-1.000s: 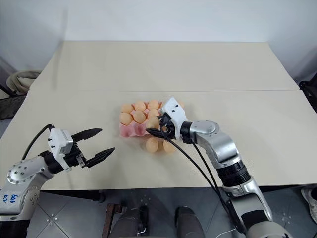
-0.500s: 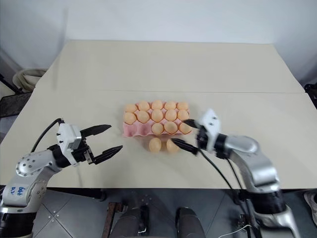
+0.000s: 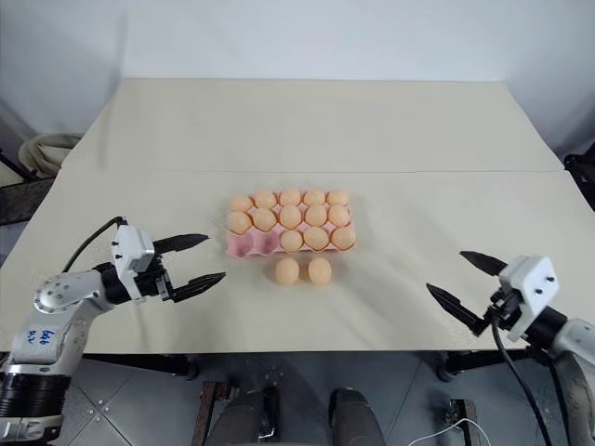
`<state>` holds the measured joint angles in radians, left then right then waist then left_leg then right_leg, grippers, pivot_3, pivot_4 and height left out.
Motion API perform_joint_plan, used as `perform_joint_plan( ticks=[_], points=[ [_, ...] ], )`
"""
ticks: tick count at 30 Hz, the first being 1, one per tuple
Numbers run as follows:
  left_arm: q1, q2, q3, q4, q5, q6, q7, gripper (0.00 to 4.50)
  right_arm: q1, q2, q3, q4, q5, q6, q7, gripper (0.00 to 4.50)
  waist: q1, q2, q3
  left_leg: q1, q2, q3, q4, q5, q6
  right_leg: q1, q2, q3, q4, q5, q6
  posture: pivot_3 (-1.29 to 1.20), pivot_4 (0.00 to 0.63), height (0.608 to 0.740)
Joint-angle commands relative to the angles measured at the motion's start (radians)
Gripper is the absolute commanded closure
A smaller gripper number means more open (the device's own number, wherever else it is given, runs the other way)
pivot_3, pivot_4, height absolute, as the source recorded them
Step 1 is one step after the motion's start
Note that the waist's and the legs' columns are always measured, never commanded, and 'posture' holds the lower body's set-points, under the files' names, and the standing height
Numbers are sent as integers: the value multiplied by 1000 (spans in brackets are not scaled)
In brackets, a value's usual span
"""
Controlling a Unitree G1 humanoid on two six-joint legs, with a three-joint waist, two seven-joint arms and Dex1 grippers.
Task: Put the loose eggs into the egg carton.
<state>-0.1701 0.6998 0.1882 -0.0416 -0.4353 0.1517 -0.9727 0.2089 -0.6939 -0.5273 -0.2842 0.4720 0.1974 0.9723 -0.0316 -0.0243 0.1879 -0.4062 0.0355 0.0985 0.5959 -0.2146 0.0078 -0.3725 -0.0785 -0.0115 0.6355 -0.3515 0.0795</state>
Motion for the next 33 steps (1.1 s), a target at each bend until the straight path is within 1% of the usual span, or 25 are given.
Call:
perform_joint_plan(
  ticks=[1, 5, 10, 13, 15, 16, 19, 21, 25, 27, 31, 33],
  points=[
    [8, 29, 34, 5, -17, -4, -34, 0, -2, -29, -27, -10, 22, -23, 18, 34, 0, 0, 0, 0, 0, 0, 0, 0, -1, 0, 0, 0, 0, 0, 0, 0, 150, 740],
    [18, 29, 28, -20, -28, 15, -43, 0, -40, -27, 49, -52, 47, 34, 8, 34, 3, 0, 0, 0, 0, 0, 0, 0, -1, 0, -1, 0, 0, 0, 0, 0, 150, 740],
    [53, 30, 40, -56, -20, -1, -34, 0, -109, -45, 180, -192, 155, 208, -5, 34, 0, 0, 0, -1, 1, -1, -1, 0, -2, -2, -1, 0, 0, -1, -1, 0, 150, 740],
    [77, 40, 58, -78, -26, 4, -36, 0, -170, -77, 267, -255, 163, 327, -57, 34, 1, 0, 0, -1, 1, -1, -1, -1, -2, -2, -1, 0, 0, -1, -2, 0, 150, 740],
    [93, 50, 71, -97, -42, 26, -43, 0, -233, -71, 334, -283, 186, 406, -99, 34, 1, 0, 0, -2, 1, -2, -1, -1, -2, -2, -2, 0, 0, -1, -2, 0, 150, 740],
    [102, 56, 75, -108, -51, 38, -50, 0, -272, -70, 385, -288, 162, 440, -127, 34, 1, 0, 0, -2, 1, -2, -1, -1, -2, -2, -2, 0, 0, -1, -3, 0, 150, 740],
    [125, 62, 80, -138, -51, 38, -51, 0, -379, -27, 519, -258, 106, 558, -234, 34, -2, 0, 0, -2, 1, -2, -1, -1, -3, -3, -2, 0, -1, -2, -4, 0, 150, 740],
    [130, 59, 83, -150, -48, 35, -43, 0, -423, -2, 569, -244, 90, 615, -280, 34, -2, 0, 0, -3, 1, -2, -2, -1, -3, -4, -3, 0, -1, -3, -6, 0, 150, 740],
    [150, 42, 82, -195, -48, 38, -18, 0, -506, 96, 688, -169, 17, 644, -363, 34, -3, 0, 0, -4, 1, -3, -4, -2, -4, -5, -2, -2, -6, -2, -4, 0, 150, 740],
    [161, 35, 78, -219, -50, 44, -8, 0, -530, 132, 722, -132, -20, 648, -393, 34, -3, 0, 0, -7, 1, -3, -4, -2, -3, -6, -2, -3, -7, -2, -4, 0, 150, 740],
    [168, 27, 81, -243, -54, 56, 7, 0, -552, 174, 744, -95, -54, 639, -408, 34, -2, 0, 0, -11, 1, -3, -3, -1, 1, -9, -2, -4, -7, -1, -3, 0, 150, 740],
    [168, 23, 81, -248, -54, 58, 12, 0, -560, 193, 748, -82, -66, 629, -410, 406, -2, 0, 0, -14, 1, -3, -2, 0, 2, -11, -2, -5, -6, -1, -2, 0, 150, 740]
  ],
)
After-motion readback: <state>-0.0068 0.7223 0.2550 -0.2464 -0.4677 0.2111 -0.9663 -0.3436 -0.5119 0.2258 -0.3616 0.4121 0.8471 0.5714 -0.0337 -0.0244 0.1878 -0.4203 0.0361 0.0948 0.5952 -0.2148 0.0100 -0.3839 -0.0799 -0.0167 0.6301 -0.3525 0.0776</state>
